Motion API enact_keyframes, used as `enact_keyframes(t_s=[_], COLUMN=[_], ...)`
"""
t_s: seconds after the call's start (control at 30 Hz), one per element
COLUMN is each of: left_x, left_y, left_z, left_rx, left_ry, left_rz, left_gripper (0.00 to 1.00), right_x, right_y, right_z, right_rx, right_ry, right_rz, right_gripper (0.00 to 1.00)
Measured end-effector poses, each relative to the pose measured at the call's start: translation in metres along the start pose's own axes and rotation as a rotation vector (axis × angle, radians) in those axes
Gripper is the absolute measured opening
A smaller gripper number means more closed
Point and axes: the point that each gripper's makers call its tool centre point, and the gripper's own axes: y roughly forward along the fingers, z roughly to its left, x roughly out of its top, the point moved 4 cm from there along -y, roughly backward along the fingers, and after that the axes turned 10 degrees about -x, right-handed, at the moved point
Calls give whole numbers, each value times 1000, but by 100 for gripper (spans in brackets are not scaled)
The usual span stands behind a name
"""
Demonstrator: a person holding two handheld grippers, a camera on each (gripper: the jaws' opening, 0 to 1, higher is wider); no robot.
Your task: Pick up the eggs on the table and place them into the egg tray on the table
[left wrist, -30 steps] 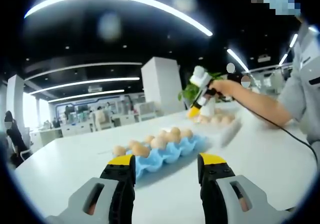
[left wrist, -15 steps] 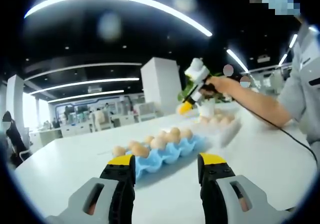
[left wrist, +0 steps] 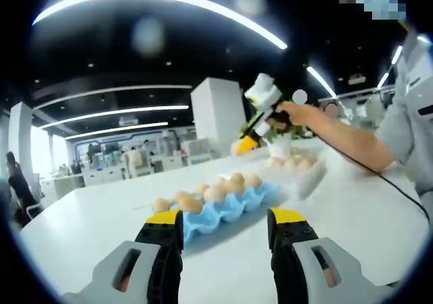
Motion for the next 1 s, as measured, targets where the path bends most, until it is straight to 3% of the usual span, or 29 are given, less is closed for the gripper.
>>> enact_keyframes(t_s=[0.4,0.67,1.0], left_x=[0,0,-1], left_y=[0,0,0], left_z=[0,0,1], left_rx=[3,3,4], left_ry=[1,0,-4], left_rz=[0,2,3], left_gripper=[50,50,50], right_x=[18,34,44], right_y=[8,16,25], right_z=[15,40,60], right_rx=[38,80,129], right_ry=[9,-10,-35], right_rz=[-68,-126,-139], right_gripper=[28,28,29])
